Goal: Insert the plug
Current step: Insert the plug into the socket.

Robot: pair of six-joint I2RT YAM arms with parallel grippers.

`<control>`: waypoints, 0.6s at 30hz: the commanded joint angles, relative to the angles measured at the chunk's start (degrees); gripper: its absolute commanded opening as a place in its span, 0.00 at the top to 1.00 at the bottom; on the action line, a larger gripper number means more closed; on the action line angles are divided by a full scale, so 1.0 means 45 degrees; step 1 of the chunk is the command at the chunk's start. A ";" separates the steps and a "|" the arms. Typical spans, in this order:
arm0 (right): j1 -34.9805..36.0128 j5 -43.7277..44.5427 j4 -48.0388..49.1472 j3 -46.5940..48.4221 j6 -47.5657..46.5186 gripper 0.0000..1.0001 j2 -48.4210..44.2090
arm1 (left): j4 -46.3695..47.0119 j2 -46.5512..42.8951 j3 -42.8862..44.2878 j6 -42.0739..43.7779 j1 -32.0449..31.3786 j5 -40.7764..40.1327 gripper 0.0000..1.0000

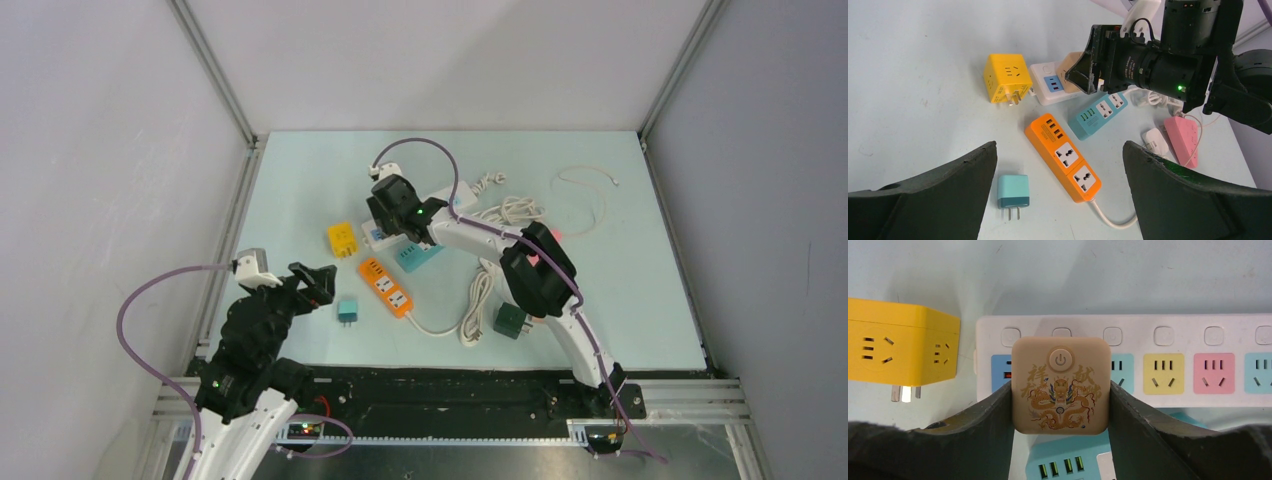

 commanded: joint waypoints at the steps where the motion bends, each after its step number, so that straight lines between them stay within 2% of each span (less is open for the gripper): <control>1: 0.0307 -0.1418 -0.2374 -0.0525 0.0728 0.60 0.0919 | 0.0174 -0.0097 -0.0036 -0.0019 0.0050 -0.0077 0.00; 2: 0.0189 -0.1472 -0.2350 -0.0410 0.0729 0.56 0.0769 | 0.0183 -0.0093 -0.0035 -0.0021 0.0053 -0.0089 0.00; 4: 0.0030 -0.1542 -0.2390 0.0264 0.0701 0.36 0.0593 | 0.0191 -0.0095 -0.0040 -0.0015 0.0059 -0.0097 0.00; 5: 0.0002 -0.1490 -0.2438 0.0482 0.0596 0.32 0.0527 | 0.0187 -0.0076 -0.0036 -0.0015 0.0060 -0.0104 0.00; 6: -0.0038 -0.1339 -0.2591 0.0929 0.0423 0.20 0.0512 | 0.0180 -0.0083 -0.0035 -0.0020 0.0060 -0.0105 0.00; 7: -0.0061 -0.1310 -0.2685 0.1157 0.0342 0.14 0.0487 | 0.0179 -0.0103 -0.0045 -0.0017 0.0060 -0.0120 0.00; 8: -0.0084 -0.1274 -0.2838 0.1542 0.0184 0.03 0.0463 | 0.0186 -0.0096 -0.0049 -0.0015 0.0051 -0.0113 0.00; 13: -0.0176 -0.0900 -0.2941 0.1883 0.0006 0.01 -0.0067 | 0.0182 -0.0115 -0.0054 -0.0015 0.0055 -0.0117 0.00; 18: -0.0266 -0.0783 -0.2295 0.0629 0.0171 0.01 -0.1482 | 0.0175 -0.0125 -0.0054 -0.0017 0.0060 -0.0121 0.01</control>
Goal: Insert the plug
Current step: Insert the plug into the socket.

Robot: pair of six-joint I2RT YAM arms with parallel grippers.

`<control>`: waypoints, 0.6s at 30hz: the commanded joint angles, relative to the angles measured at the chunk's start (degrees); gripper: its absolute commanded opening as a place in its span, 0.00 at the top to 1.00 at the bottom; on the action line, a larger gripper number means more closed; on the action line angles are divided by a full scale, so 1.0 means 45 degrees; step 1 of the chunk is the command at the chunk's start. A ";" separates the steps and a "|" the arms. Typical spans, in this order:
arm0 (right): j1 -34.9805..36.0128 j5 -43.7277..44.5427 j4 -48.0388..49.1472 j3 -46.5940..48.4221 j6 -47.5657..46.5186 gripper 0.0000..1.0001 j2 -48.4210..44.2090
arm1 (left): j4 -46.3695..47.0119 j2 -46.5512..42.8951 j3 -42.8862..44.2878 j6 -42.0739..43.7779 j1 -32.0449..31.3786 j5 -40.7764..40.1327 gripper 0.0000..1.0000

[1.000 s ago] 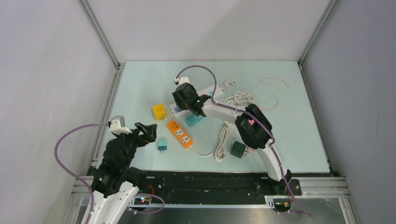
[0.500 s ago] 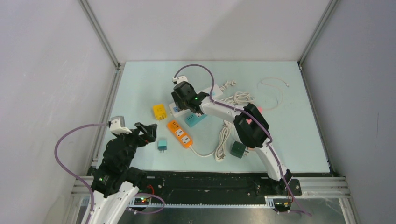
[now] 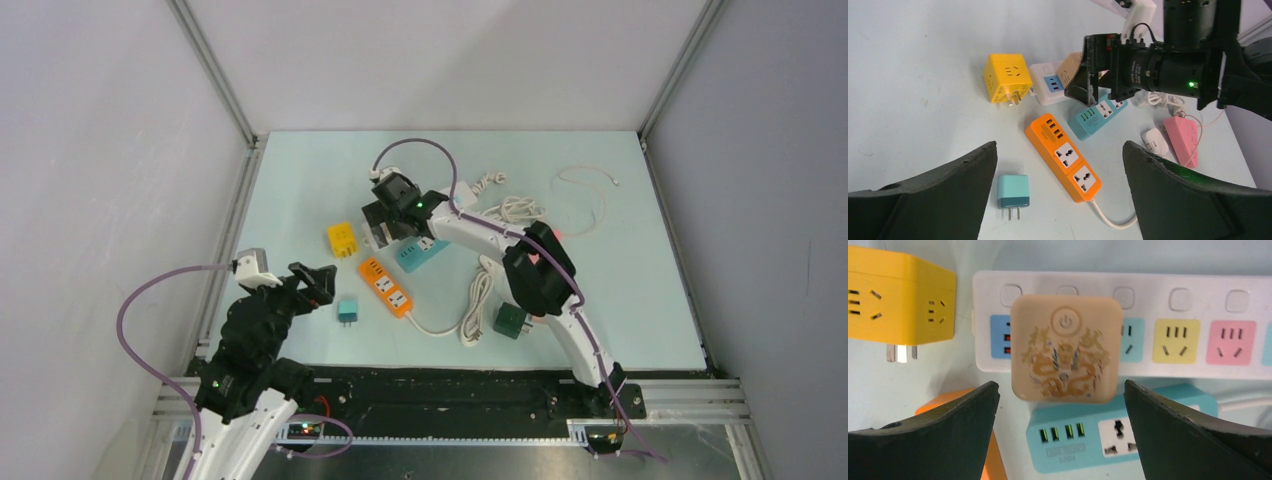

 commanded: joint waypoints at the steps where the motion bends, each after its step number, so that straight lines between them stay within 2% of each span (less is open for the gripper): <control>1: -0.0096 0.0108 0.0673 -0.1093 -0.0024 0.00 -0.1961 | 0.0174 -0.0117 -0.0054 -0.0049 0.0060 -0.0133 0.01; 12: 0.0076 -0.0381 0.2255 -0.6244 0.1050 0.07 -0.6683 | 0.0185 0.1106 0.0107 -0.0695 0.0046 0.0258 0.02; 15: 0.0107 -0.0928 0.1464 -0.6881 0.1414 0.23 -0.7241 | 0.0423 0.2331 -0.0102 -0.1409 0.0046 0.0659 0.00; 18: 0.0170 -0.1404 0.0744 -0.7126 0.1742 0.31 -0.7339 | 0.0385 0.3646 -0.0010 -0.1482 0.0055 0.0883 0.09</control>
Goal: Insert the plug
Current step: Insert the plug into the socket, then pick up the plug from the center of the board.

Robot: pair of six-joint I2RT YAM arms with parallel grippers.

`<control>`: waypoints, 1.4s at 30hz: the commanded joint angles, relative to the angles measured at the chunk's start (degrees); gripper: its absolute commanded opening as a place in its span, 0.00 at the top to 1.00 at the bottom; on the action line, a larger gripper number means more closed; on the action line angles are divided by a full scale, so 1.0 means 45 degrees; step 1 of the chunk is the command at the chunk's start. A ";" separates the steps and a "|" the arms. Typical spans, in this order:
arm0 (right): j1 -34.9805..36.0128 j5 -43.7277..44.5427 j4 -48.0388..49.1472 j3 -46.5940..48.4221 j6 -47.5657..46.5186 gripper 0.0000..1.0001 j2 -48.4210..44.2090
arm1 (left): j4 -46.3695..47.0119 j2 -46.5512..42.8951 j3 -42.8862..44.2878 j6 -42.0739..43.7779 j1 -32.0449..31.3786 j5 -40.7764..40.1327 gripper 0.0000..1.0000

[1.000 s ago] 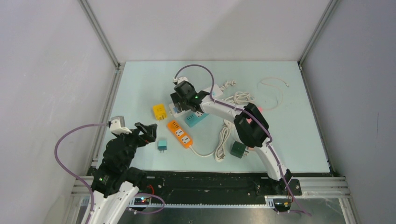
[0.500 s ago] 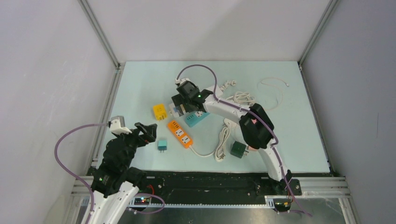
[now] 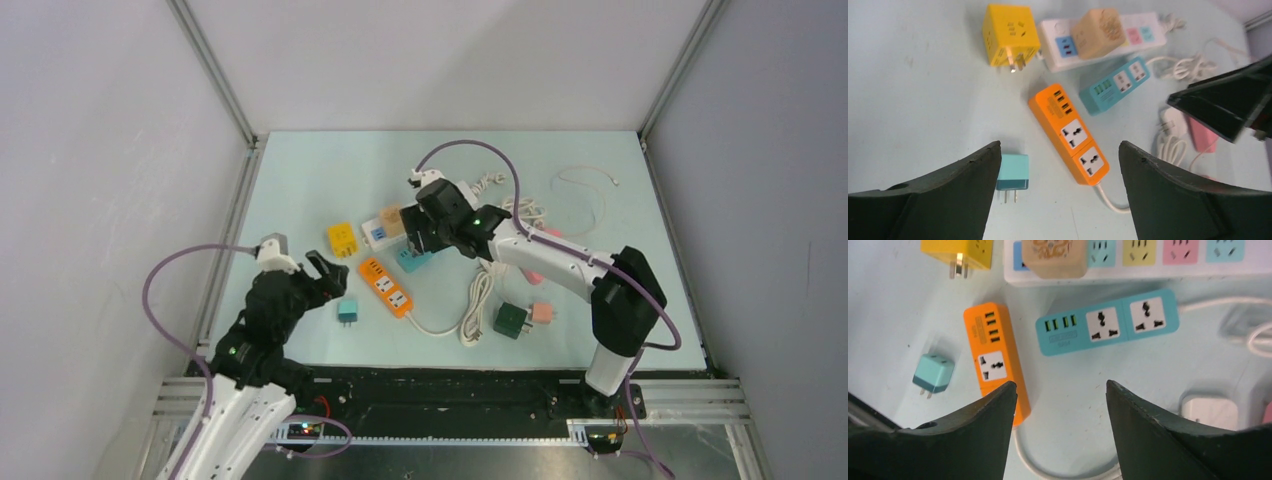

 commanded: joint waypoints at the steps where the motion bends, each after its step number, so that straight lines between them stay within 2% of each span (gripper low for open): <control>1: 0.0130 -0.0932 -0.0663 -0.0583 0.0922 0.33 -0.0417 | 0.0275 0.1955 0.0025 -0.0626 0.0058 0.0490 0.11; 4: 0.0211 -0.1356 -0.0613 -0.1005 0.1248 0.34 -0.0588 | 0.0273 0.2818 -0.0174 -0.0888 0.0017 0.0301 0.17; 8: 0.0427 -0.1452 -0.0023 -0.1572 0.1260 0.35 -0.0938 | 0.0298 0.3658 -0.0822 -0.1548 -0.0348 0.0005 0.16; 13: 0.0183 -0.2152 0.0263 -0.1642 0.1948 0.37 -0.0752 | 0.0274 0.3988 -0.1489 -0.2498 -0.1067 -0.1438 0.14; 17: -0.0044 -0.3433 0.0593 -0.1855 0.2847 0.42 -0.0714 | 0.0355 0.4714 -0.1622 -0.2542 -0.1419 -0.2143 0.14; 20: -0.0070 -0.3707 0.0775 -0.1941 0.2872 0.43 -0.0638 | 0.0592 0.5127 -0.1669 -0.2335 -0.1889 -0.2622 0.15; 25: -0.0101 -0.3915 0.0928 -0.1956 0.2852 0.44 -0.0501 | 0.1732 0.5393 -0.1951 -0.1942 -0.2220 -0.2087 0.15; 30: -0.0129 -0.4024 0.0864 -0.1953 0.2752 0.45 -0.0525 | 0.1775 0.5786 -0.2378 -0.2333 -0.2229 -0.2883 0.20; 34: -0.0104 -0.4332 0.0793 -0.1949 0.2731 0.46 -0.0566 | 0.1883 0.5718 -0.2364 -0.2395 -0.2277 -0.3082 0.19; 42: 0.0136 -0.4430 0.0874 -0.1944 0.2785 0.48 -0.0746 | 0.2187 0.6501 -0.1969 -0.1986 -0.2299 -0.2528 0.19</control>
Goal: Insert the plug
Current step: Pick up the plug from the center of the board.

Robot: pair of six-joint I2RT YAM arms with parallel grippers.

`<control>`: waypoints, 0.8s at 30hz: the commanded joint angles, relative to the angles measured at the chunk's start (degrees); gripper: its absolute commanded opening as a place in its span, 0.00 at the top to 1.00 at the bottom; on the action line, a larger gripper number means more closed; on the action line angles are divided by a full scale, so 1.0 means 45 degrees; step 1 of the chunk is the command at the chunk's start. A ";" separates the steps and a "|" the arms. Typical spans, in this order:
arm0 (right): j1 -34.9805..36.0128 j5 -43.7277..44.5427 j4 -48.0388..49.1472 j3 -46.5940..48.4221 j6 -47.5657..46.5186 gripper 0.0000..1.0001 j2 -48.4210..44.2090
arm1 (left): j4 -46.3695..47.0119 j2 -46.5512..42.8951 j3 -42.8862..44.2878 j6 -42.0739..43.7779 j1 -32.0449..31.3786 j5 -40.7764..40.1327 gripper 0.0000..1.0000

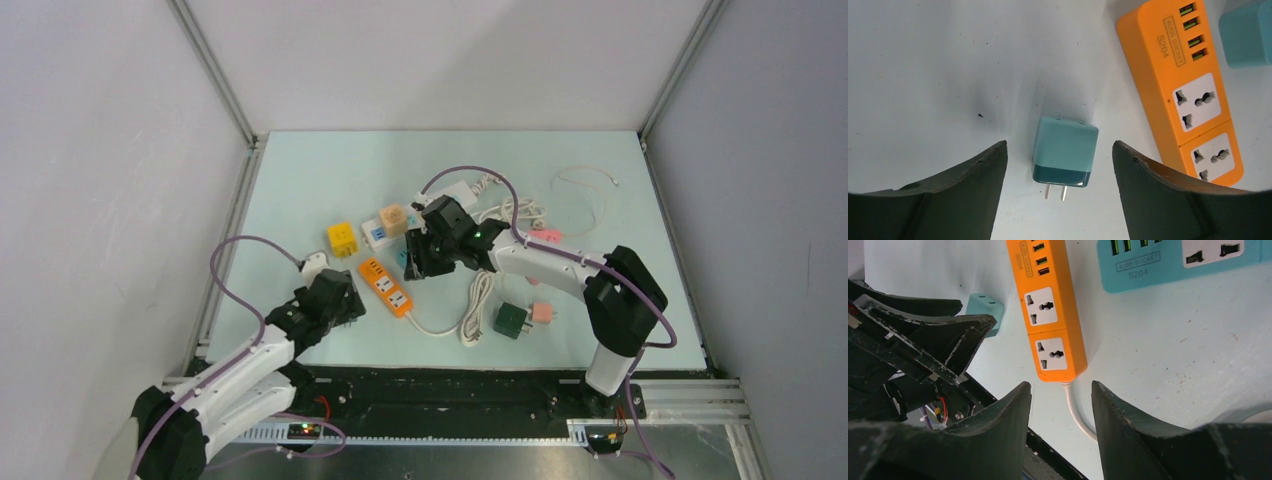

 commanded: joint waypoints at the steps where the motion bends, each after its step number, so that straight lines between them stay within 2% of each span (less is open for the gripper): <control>1: 0.0178 -0.0114 0.0289 0.0000 0.0086 0.48 -0.0604 | 0.0459 0.0432 0.0576 0.0207 -0.0115 -0.0108 0.19; 4: 0.0181 -0.0078 0.0297 -0.0008 0.0092 0.48 -0.0661 | 0.0450 0.0881 0.0750 0.0220 -0.0116 0.0040 0.24; 9: 0.0184 -0.0030 0.0328 -0.0087 0.0100 0.48 -0.0796 | 0.0462 0.1668 0.0783 -0.0100 -0.0117 0.0141 0.37; 14: 0.0116 -0.0141 0.0407 -0.0084 0.0101 0.48 -0.0882 | 0.0466 0.2045 0.0794 -0.0221 -0.0330 0.0265 0.37; 18: -0.0008 -0.0356 0.0467 -0.0080 0.0223 0.48 -0.0936 | 0.0469 0.2100 0.0850 -0.0152 -0.0501 0.0142 0.43; 20: -0.0093 -0.0562 0.0446 -0.0082 0.0278 0.48 -0.0983 | 0.0487 0.2129 0.0970 0.0093 -0.0592 0.0026 0.55; 22: -0.0164 -0.1013 0.0426 -0.0080 0.0240 0.48 -0.1042 | 0.0509 0.2052 0.1156 0.0439 -0.0724 -0.0062 0.73; 23: -0.0193 -0.1260 0.0407 -0.0077 0.0268 0.48 -0.1101 | 0.0519 0.1904 0.1230 0.0736 -0.0850 -0.0185 0.78; 24: -0.0264 -0.1389 0.0368 -0.0077 0.0275 0.48 -0.1140 | 0.0524 0.1811 0.1369 0.1084 -0.0974 -0.0241 0.92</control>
